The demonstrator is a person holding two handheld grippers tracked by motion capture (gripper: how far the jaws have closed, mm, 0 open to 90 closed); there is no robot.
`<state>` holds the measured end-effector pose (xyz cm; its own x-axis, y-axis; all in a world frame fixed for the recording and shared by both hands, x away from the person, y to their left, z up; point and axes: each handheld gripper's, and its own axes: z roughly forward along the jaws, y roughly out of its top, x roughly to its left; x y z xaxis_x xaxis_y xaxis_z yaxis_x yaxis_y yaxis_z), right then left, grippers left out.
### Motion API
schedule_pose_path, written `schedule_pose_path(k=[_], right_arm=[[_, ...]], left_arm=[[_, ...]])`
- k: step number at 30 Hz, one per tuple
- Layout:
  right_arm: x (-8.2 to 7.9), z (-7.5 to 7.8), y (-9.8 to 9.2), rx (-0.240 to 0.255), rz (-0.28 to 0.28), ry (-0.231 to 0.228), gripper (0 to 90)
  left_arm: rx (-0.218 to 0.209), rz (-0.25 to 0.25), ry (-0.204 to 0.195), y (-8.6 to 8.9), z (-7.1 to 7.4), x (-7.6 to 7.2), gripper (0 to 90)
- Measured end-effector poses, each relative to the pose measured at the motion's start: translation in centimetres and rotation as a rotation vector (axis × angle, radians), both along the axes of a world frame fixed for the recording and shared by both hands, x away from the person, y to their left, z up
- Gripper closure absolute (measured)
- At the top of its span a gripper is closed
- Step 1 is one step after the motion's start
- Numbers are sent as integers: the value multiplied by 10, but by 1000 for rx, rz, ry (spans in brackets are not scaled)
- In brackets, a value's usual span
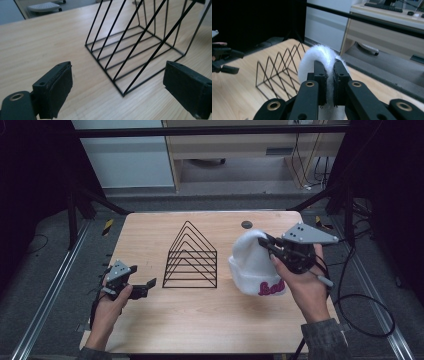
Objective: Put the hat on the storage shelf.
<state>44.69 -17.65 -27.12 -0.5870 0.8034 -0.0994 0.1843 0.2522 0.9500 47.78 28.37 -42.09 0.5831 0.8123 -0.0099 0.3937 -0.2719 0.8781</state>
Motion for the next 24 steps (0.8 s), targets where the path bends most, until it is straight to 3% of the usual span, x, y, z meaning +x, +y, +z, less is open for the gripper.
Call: schedule_pose_path(k=[3, 8, 11, 15, 17, 22, 24], right_arm=[[9, 17, 5, 9, 10, -19, 842], [23, 41, 16, 12, 22, -63, 841], [33, 55, 23, 14, 24, -83, 842], [45, 69, 33, 55, 36, -106, 842], [50, 74, 41, 56, 30, -110, 842], [58, 93, 51, 63, 23, -141, 842], [61, 101, 53, 84, 18, -140, 842]], left_arm=[[1, -19, -26, -9, 23, 2, 87], [5, -101, -79, -29, 65, 12, 95], [11, -149, -78, -44, 86, 20, 113], [62, -193, -114, -63, 109, 31, 129], [41, -210, -123, -66, 114, 35, 133], [52, -239, -126, -68, 121, 40, 131], [32, -246, -130, -69, 126, 42, 118]])
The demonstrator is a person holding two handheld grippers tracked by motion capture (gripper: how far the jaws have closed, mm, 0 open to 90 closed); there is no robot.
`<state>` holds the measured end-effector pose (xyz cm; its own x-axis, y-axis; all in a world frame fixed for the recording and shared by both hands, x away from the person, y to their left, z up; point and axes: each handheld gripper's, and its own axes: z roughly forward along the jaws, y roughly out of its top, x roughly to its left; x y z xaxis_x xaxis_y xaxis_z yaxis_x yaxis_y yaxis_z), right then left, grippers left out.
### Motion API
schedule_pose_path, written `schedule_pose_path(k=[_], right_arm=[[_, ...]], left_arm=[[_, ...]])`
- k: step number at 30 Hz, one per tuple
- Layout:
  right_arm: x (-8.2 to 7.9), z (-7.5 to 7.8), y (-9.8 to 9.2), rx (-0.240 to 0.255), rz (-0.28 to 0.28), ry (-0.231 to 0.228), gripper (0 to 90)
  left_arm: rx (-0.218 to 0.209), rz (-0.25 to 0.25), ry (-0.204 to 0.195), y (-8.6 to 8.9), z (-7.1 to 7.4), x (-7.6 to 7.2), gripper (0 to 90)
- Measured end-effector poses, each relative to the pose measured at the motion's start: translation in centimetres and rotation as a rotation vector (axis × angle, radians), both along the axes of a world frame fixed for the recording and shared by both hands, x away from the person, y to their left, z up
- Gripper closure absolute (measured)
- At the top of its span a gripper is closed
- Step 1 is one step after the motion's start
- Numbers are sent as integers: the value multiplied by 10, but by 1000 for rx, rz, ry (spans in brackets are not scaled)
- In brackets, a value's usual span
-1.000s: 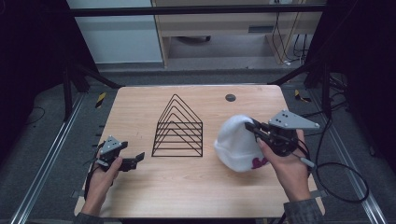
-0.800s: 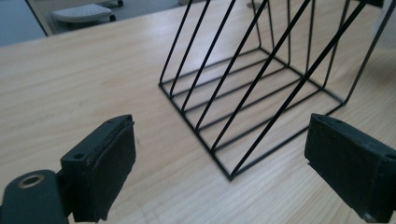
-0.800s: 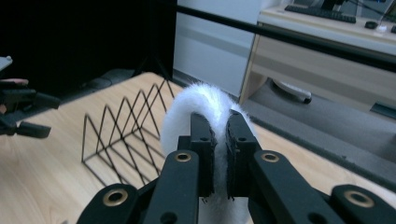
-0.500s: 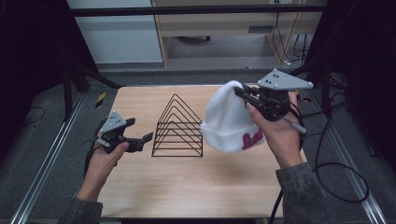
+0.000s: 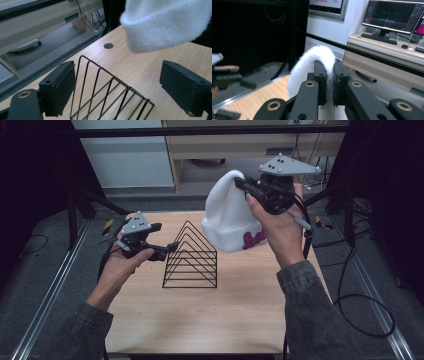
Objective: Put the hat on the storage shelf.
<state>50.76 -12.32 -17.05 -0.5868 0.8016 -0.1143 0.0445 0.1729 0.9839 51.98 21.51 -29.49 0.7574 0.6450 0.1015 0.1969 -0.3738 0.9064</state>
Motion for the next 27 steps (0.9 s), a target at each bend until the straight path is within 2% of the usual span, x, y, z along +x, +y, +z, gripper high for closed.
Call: schedule_pose_path(k=[3, 5, 8, 14, 16, 19, 22, 24, 27], right_arm=[[3, 9, 9, -18, -1, -10, 842], [6, 13, 16, -28, -3, -16, 842], [12, 16, 27, -54, -11, -26, 842], [24, 15, 43, -3, 16, -11, 842], [28, 17, 53, -3, 30, -10, 842], [31, 21, 64, 15, 52, -9, 842], [31, 24, 75, 27, 70, -4, 842], [30, 25, 83, 23, 86, -7, 841], [28, 25, 93, 19, 105, -5, 841]], left_arm=[[-4, -5, -9, -1, 6, 3, 102], [-26, -17, 6, -1, 6, 5, 95], [35, -12, 0, -1, 2, 9, 75], [42, 18, -23, 0, 1, 10, 72], [55, 8, -16, -2, -2, 13, 68], [50, 23, 0, -1, -5, 17, 65], [105, 40, -27, 0, -5, 16, 65], [86, 36, -6, 2, -5, 16, 59], [83, 43, -14, 6, -4, 17, 62]])
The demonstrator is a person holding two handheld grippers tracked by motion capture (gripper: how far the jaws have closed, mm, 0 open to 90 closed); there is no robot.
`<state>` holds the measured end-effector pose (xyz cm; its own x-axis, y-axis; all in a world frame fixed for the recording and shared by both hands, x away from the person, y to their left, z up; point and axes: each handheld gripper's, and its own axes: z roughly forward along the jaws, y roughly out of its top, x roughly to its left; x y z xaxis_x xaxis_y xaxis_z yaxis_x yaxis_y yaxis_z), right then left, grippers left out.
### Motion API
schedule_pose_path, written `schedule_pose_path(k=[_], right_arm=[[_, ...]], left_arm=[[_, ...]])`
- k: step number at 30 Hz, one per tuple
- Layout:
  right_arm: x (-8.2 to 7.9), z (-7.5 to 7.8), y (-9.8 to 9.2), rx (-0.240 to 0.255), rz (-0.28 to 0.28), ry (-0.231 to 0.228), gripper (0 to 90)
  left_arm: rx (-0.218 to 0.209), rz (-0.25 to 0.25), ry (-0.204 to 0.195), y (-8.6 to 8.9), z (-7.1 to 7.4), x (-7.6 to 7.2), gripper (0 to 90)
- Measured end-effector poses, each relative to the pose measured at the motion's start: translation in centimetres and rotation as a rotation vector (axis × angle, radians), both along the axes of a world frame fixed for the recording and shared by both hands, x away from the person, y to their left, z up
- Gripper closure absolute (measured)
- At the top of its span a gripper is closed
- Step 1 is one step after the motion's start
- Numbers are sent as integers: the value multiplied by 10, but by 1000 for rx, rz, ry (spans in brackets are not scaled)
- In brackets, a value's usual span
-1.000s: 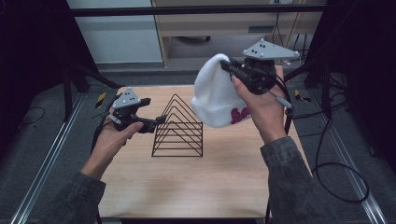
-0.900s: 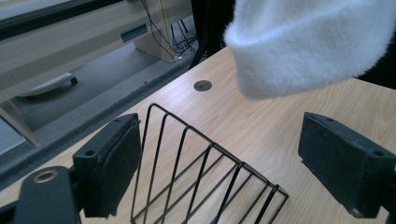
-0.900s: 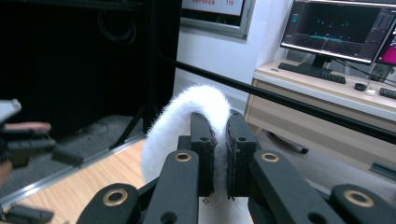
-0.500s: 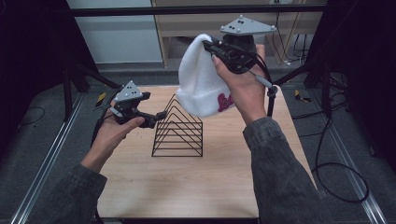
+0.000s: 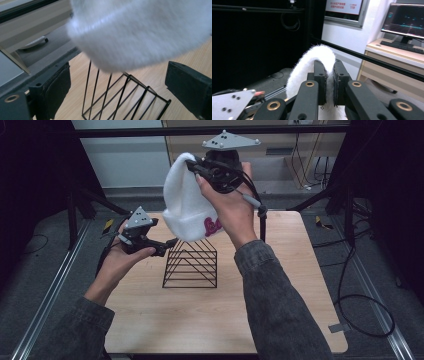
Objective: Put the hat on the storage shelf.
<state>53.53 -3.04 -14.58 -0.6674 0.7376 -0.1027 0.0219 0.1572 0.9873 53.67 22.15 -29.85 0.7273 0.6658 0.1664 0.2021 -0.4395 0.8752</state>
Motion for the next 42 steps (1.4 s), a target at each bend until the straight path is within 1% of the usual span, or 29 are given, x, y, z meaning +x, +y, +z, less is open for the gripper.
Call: schedule_pose_path(k=[1, 2, 4, 6, 7, 8, 9, 10, 11, 12, 13, 14, 15, 16, 17, 18, 20, 22, 23, 26, 28, 29, 30, 32, 35, 38, 42], right_arm=[[-1, 0, 2, 1, 8, 0, 841], [-2, 0, 5, 6, 16, 3, 841], [-5, 0, 9, 6, 31, 2, 841], [-8, -1, 14, -9, 40, 8, 842], [-9, 0, 16, -17, 44, 3, 841], [-12, 0, 18, -18, 53, -3, 841], [-12, 0, 18, -18, 53, -3, 841], [-13, 0, 18, -19, 55, -8, 841], [-14, 0, 17, -22, 56, -12, 841], [-15, 1, 16, -23, 54, -12, 841], [-16, 1, 15, -18, 48, -10, 841], [-16, 1, 13, -20, 45, -13, 841], [-17, 2, 10, -17, 38, -11, 841], [-19, 3, 4, -26, 21, -16, 840], [-19, 3, 4, -26, 21, -16, 840], [-20, 3, 0, -33, 11, -21, 840], [-21, 0, -8, -41, -12, -16, 840], [-21, -6, -16, -52, -38, -1, 840], [-22, -11, -19, -54, -46, 11, 840], [-23, -24, -23, -62, -61, 40, 841], [-24, -33, -24, -53, -59, 52, 840], [-24, -37, -24, -58, -62, 54, 841], [-24, -39, -24, -61, -64, 55, 840], [-21, -41, -24, -62, -64, 52, 840], [-14, -40, -25, -55, -65, 59, 840], [-7, -41, -23, -65, -69, 71, 840], [2, -50, -17, -79, -66, 106, 840]], left_arm=[[-4, 2, 3, 1, 0, 1, 66], [-8, -2, 15, 2, -1, 3, 65], [-29, -16, 74, 3, -5, 7, 67], [-27, -23, 108, 1, -8, 10, 106], [-15, -40, 108, -1, -10, 11, 164], [-4, -54, 100, -4, -11, 11, 344], [12, -66, 91, -8, -12, 11, 344], [11, -70, 86, -10, -13, 12, 470], [-4, -78, 91, -12, -13, 12, 611], [-23, -98, 97, -13, -13, 13, 698], [-45, -109, 102, -14, -13, 13, 774], [-74, -119, 107, -14, -12, 12, 816], [-85, -123, 104, -13, -11, 11, 831], [-94, -118, 94, -12, -9, 9, 840], [-95, -109, 85, -9, -7, 6, 840], [-92, -102, 80, -6, -5, 3, 844], [-76, -81, 70, 2, 2, -6, 848], [-44, -71, 66, 10, 6, -14, 850], [-34, -70, 71, 14, 8, -17, 851], [-25, -59, 65, 22, 12, -27, 853], [-30, -50, 63, 27, 14, -31, 855], [-35, -46, 62, 30, 14, -32, 855], [-35, -42, 57, 32, 15, -32, 856], [-53, -33, 59, 35, 16, -29, 857], [-73, -31, 80, 39, 15, -22, 859], [-69, -19, 85, 39, 12, -19, 860], [-31, -5, 98, 40, 8, -14, 861]])
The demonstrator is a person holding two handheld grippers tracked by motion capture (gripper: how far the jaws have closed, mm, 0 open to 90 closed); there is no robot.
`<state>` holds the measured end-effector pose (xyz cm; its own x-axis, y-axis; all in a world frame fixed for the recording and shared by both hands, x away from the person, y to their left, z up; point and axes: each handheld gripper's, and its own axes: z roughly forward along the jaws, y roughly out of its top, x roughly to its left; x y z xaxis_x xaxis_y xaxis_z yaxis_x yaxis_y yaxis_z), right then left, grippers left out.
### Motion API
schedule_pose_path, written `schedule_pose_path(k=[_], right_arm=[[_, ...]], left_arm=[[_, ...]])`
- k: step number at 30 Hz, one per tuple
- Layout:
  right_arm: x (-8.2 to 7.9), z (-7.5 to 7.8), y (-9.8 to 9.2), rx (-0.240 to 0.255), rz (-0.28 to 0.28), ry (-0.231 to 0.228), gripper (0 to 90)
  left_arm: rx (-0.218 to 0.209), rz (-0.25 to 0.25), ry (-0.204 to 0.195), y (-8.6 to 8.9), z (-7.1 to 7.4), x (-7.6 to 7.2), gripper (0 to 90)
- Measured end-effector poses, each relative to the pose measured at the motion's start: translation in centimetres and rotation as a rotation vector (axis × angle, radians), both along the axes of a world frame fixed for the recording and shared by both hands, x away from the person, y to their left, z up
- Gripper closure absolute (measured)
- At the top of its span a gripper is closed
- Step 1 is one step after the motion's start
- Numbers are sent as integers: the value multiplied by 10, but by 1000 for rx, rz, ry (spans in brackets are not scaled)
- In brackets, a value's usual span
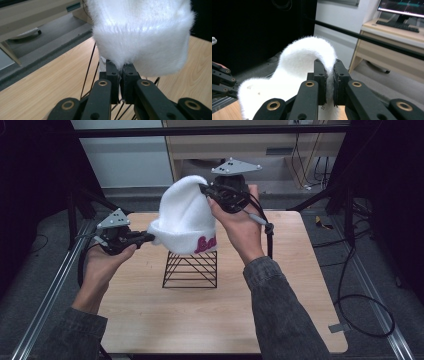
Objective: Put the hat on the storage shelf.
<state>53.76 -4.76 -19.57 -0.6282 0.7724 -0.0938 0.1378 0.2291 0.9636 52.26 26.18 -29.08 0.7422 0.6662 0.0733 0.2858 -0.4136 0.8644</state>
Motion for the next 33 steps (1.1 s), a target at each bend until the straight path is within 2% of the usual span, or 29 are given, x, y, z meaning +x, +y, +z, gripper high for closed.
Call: schedule_pose_path(k=[6, 8, 10, 17, 20, 25, 33], right_arm=[[12, -17, 5, -23, -7, 34, 840], [16, -20, 5, -23, -13, 41, 840], [20, -24, 3, -19, -14, 48, 840], [29, -34, 5, -29, -6, 67, 840], [30, -39, 8, -33, 2, 72, 839], [26, -44, 10, -49, 21, 66, 839], [21, -52, 13, -66, 43, 64, 837]], left_arm=[[19, 32, 27, 4, -9, 12, 863], [25, 52, 20, 5, -12, 18, 864], [14, 57, 29, 5, -15, 23, 864], [27, 78, 55, 1, -29, 36, 864], [33, 82, 65, 2, -35, 39, 864], [65, 83, 54, 2, -37, 35, 864], [54, 86, 71, 9, -43, 38, 863]])
